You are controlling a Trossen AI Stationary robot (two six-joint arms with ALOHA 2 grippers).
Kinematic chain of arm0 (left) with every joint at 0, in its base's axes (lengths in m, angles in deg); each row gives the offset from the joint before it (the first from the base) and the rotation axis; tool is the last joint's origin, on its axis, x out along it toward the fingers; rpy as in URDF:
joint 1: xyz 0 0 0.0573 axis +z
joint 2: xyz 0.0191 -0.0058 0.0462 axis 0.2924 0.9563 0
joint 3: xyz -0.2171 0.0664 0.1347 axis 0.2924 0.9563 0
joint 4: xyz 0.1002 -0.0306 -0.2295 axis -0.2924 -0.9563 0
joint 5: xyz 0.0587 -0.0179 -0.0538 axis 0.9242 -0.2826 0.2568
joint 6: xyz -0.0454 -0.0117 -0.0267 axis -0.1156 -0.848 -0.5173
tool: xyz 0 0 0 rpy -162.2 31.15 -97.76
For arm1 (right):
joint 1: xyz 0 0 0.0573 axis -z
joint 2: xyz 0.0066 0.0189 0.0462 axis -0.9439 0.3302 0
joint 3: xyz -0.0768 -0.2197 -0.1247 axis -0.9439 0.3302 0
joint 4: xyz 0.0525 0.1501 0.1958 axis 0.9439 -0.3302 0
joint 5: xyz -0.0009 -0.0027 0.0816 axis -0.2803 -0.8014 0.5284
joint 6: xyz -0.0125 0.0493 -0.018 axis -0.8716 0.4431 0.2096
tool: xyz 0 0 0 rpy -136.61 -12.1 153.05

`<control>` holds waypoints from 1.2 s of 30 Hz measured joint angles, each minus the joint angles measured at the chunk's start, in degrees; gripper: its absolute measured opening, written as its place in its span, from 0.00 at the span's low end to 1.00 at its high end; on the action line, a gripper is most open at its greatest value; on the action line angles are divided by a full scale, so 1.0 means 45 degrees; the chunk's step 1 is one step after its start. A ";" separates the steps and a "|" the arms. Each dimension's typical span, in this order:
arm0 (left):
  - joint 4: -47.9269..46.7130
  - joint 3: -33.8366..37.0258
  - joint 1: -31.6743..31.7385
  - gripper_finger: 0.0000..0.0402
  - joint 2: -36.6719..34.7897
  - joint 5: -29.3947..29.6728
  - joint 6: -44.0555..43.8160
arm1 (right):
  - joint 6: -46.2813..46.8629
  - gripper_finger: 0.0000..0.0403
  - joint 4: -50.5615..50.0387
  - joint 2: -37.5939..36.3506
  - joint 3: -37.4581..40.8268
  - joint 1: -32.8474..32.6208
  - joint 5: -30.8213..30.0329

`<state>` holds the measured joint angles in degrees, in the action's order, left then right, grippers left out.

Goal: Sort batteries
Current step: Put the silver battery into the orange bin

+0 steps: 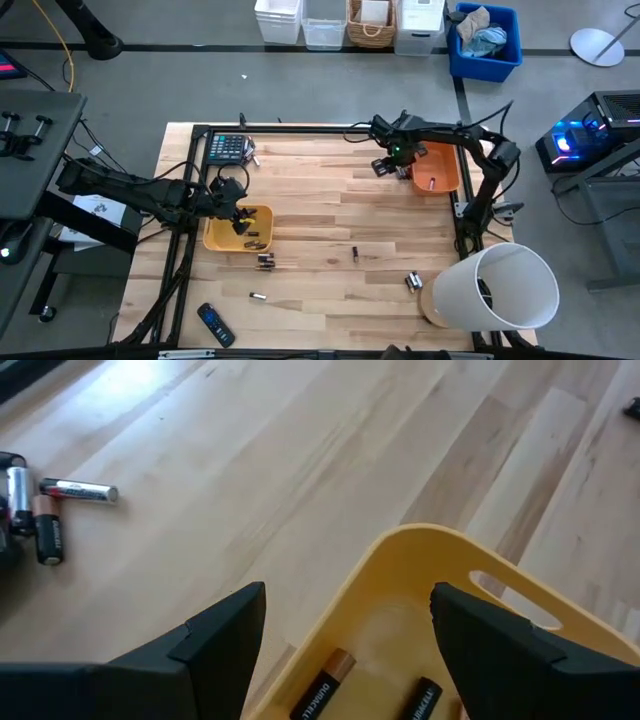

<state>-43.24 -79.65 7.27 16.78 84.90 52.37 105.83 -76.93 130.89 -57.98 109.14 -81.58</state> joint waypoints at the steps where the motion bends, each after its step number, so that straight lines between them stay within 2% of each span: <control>1: 0.0000 0.0000 0.0000 0.67 0.0000 0.0033 -0.0002 | 0.0000 0.36 0.0007 0.0031 0.0000 0.0045 -0.0088; 23: -0.0003 0.0000 0.0000 0.67 0.0000 0.0078 -0.0004 | -0.0676 0.36 0.0556 0.0046 0.0743 -0.0352 0.0015; 36: -0.0002 0.0000 0.0003 0.67 0.0000 0.0083 -0.0012 | -0.0314 0.36 0.0799 0.0047 0.0748 -0.0367 -0.0548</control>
<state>-43.25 -79.65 7.28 16.78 85.28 52.32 104.42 -73.34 131.10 -54.61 107.49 -84.04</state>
